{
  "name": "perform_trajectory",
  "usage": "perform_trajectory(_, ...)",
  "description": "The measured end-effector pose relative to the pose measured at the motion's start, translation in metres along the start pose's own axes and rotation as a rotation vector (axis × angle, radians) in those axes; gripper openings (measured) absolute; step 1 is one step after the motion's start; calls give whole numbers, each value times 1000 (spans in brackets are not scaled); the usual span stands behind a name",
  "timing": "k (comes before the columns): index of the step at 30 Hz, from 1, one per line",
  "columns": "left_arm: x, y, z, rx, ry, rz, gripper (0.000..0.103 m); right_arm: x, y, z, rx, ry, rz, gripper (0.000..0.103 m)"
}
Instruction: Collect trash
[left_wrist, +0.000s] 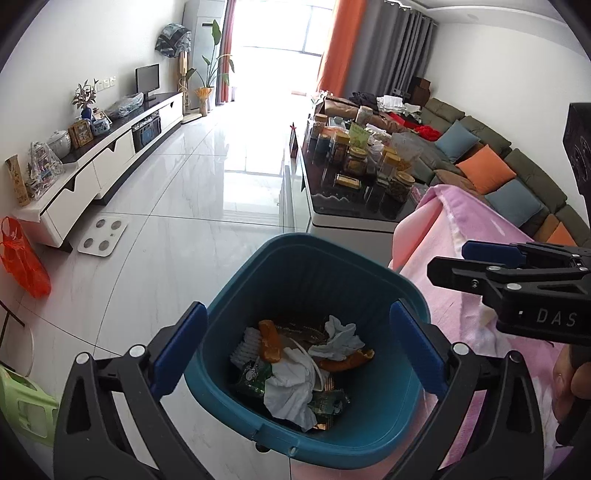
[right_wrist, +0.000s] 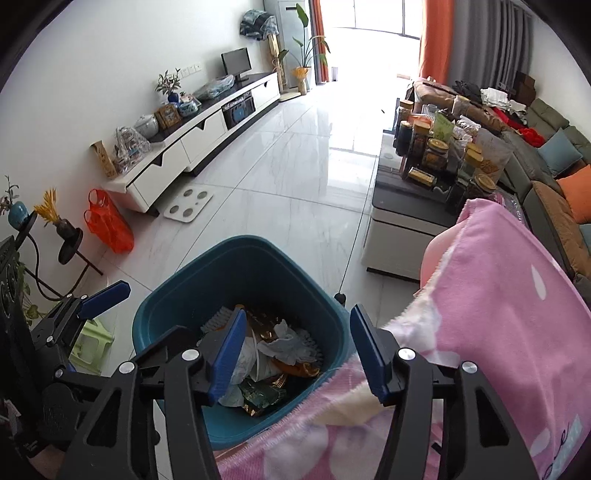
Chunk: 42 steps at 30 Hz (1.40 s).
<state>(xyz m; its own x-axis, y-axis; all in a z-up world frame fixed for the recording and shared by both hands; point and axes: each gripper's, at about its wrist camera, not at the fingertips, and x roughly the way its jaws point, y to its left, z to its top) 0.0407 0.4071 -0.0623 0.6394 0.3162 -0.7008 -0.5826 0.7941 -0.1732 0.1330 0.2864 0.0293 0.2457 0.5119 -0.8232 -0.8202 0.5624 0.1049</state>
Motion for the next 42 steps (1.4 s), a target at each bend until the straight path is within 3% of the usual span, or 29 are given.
perform_trajectory(3,-16,-6,4,2,-32,-6,97,-21,-10,-2,13,-50,-24,66)
perform_trajectory(7,-39,-21,9,7,-84,-18,97,-49,-24,-12,32,-119,-77,83)
perform_trajectory(14,-75,-61,15,45,-152,-69,97,-85,-53,-40,89,-209,-177,93)
perform_trajectory(20,-102,-109,7,112,-201,-124,97,-119,-86,-78,180,-279,-264,96)
perform_trajectory(27,-116,-175,-13,230,-197,-198,97,-169,-126,-135,300,-352,-381,96)
perform_trajectory(33,-122,-215,-31,266,-184,-266,97,-205,-146,-189,387,-402,-493,96)
perform_trajectory(42,-142,-261,-68,372,-256,-298,97,-230,-160,-263,494,-430,-601,96)
